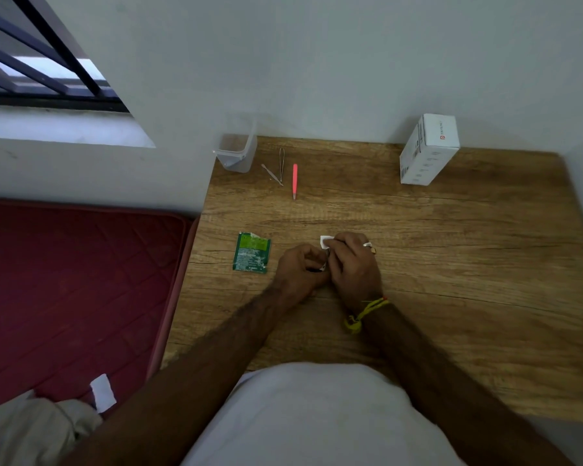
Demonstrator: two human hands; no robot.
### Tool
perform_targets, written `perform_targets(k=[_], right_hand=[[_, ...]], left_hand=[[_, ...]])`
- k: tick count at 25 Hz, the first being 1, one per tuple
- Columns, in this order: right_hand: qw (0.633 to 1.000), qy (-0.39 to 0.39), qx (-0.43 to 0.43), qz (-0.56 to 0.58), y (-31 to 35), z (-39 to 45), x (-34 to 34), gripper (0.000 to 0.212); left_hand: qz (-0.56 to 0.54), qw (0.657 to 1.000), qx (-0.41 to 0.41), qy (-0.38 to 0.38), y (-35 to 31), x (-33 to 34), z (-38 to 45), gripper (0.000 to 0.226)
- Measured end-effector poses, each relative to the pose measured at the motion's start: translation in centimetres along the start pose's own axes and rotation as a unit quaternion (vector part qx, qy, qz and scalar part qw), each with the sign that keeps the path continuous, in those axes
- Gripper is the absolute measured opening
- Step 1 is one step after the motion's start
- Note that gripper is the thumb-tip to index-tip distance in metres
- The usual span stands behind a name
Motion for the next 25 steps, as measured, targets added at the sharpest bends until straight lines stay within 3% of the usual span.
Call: perform_targets(k=[25], right_hand=[[1.000,-0.007,-0.017,0.011,-0.1,-1.2,-0.2,0.019]], left_hand=[[0.009,1.000,0.006,0.014,0.1,-0.2,0.2,0.027]])
Point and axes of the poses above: each hand's wrist, its own z-axis towards the middle knuckle, its own x-axis out of the palm, y = z × x, the point moved 1 cm from there along z, towards the middle knuckle, and after that the axes turned 10 degrees about -z, right-handed, at the moved point
